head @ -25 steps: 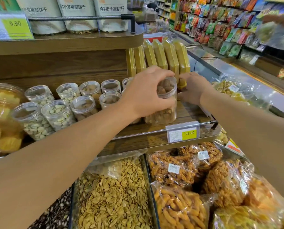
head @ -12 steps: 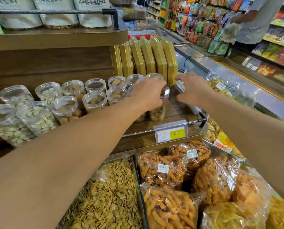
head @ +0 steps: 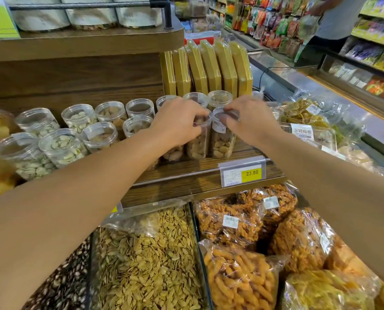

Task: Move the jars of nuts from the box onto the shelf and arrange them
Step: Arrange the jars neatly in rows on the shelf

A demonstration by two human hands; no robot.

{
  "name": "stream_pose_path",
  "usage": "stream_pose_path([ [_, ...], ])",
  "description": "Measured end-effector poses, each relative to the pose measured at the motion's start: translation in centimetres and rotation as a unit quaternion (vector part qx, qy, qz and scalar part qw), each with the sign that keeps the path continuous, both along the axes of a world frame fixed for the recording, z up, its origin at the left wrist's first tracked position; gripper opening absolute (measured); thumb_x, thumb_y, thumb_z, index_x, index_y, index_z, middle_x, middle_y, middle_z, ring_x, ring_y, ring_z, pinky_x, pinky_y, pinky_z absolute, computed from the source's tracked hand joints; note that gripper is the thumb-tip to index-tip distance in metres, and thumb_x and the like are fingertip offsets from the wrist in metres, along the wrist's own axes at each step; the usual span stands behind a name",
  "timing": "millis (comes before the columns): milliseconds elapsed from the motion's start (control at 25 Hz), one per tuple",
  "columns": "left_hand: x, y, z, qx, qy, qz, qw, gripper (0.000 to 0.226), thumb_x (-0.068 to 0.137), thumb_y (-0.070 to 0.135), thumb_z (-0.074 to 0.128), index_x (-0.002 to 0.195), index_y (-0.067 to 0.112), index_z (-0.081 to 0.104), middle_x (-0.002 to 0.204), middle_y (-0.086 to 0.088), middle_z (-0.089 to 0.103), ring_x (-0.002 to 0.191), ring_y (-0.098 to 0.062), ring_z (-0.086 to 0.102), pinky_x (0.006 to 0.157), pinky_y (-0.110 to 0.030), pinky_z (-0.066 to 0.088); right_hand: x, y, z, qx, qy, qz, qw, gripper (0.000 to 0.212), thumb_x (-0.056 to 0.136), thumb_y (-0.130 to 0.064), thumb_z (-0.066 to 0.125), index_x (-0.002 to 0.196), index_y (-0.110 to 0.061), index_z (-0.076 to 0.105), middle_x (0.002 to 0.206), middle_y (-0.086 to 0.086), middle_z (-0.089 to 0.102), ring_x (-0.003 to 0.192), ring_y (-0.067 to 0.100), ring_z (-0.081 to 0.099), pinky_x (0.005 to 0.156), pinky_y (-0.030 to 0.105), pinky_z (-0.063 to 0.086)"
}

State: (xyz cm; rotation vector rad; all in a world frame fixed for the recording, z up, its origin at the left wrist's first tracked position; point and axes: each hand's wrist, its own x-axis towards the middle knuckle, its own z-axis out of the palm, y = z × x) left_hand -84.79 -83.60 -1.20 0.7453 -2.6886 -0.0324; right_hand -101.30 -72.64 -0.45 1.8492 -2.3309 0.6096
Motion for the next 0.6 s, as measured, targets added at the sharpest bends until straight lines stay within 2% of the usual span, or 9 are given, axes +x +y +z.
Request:
stream_pose_path([
  [80,0.2,0.0,0.0,0.021,0.024,0.0,0.999,0.044,0.074,0.039,0.057,0.116,0.032,0.066,0.106,0.008,0.068,0.103,-0.019,0.059,0.092,-0.045,0.045,0.0,0.3,-0.3,-0.011,0.029,0.012,0.999,0.032,0.088,-0.051,0.056,0.09,-0.021,0.065,0.1,0.005,0.062,0.098,0.026,0.055,0.08,0.035,0.042],
  [160,0.4,-0.1,0.1,0.021,0.029,0.011,0.999,0.045,0.078,0.041,0.061,0.121,0.03,0.064,0.111,0.005,0.067,0.106,-0.02,0.057,0.095,-0.046,0.044,0.0,0.7,-0.2,-0.004,0.048,0.016,0.999,0.031,0.087,-0.048,0.059,0.099,-0.021,0.067,0.105,0.005,0.064,0.102,0.027,0.054,0.082,0.035,0.039],
  [240,0.9,0.1,0.4,0.056,0.031,-0.006,0.998,0.038,0.081,0.027,0.066,0.119,0.029,0.067,0.114,0.005,0.068,0.111,-0.02,0.056,0.102,-0.045,0.041,-0.2,0.6,0.2,0.002,0.031,0.017,0.999,0.03,0.087,-0.035,0.064,0.112,-0.02,0.068,0.115,0.006,0.064,0.109,0.027,0.054,0.087,0.036,0.041],
  [320,1.2,0.4,1.1,0.101,0.042,-0.019,0.994,0.039,0.08,0.015,0.066,0.117,0.028,0.068,0.119,0.006,0.066,0.118,-0.017,0.051,0.105,-0.035,0.032,-0.2,0.6,0.5,0.015,0.012,0.025,1.0,0.032,0.083,-0.024,0.065,0.115,-0.019,0.067,0.119,0.004,0.064,0.111,0.024,0.055,0.09,0.035,0.044],
  [400,1.1,0.5,0.9,0.084,0.058,-0.004,0.995,0.04,0.08,0.032,0.065,0.119,0.028,0.066,0.117,0.008,0.064,0.115,-0.019,0.049,0.096,-0.032,0.031,0.0,0.5,0.3,0.009,-0.009,0.023,1.0,0.033,0.082,-0.029,0.067,0.114,-0.02,0.067,0.118,0.002,0.064,0.107,0.021,0.057,0.086,0.034,0.047],
  [480,1.0,0.7,0.6,0.032,0.031,0.009,0.999,0.048,0.077,0.054,0.06,0.117,0.028,0.066,0.109,0.007,0.066,0.109,-0.021,0.052,0.095,-0.039,0.039,0.3,0.4,0.0,-0.005,-0.023,0.009,1.0,0.034,0.084,-0.037,0.068,0.113,-0.019,0.066,0.115,0.001,0.064,0.103,0.021,0.058,0.079,0.032,0.046],
  [520,1.0,0.8,0.4,0.019,0.015,0.004,1.0,0.047,0.076,0.055,0.059,0.113,0.028,0.068,0.104,0.006,0.067,0.105,-0.021,0.054,0.094,-0.044,0.042,0.4,0.4,-0.1,-0.006,-0.021,0.003,1.0,0.034,0.085,-0.037,0.068,0.114,-0.019,0.065,0.115,0.002,0.064,0.102,0.021,0.058,0.077,0.031,0.045],
  [600,1.0,0.9,0.5,0.035,0.015,-0.013,0.999,0.04,0.074,0.04,0.061,0.11,0.024,0.07,0.102,0.005,0.069,0.101,-0.021,0.057,0.094,-0.047,0.043,0.4,0.3,-0.3,-0.005,-0.01,0.001,1.0,0.034,0.086,-0.036,0.068,0.115,-0.019,0.064,0.116,0.001,0.064,0.103,0.021,0.058,0.075,0.029,0.041],
])
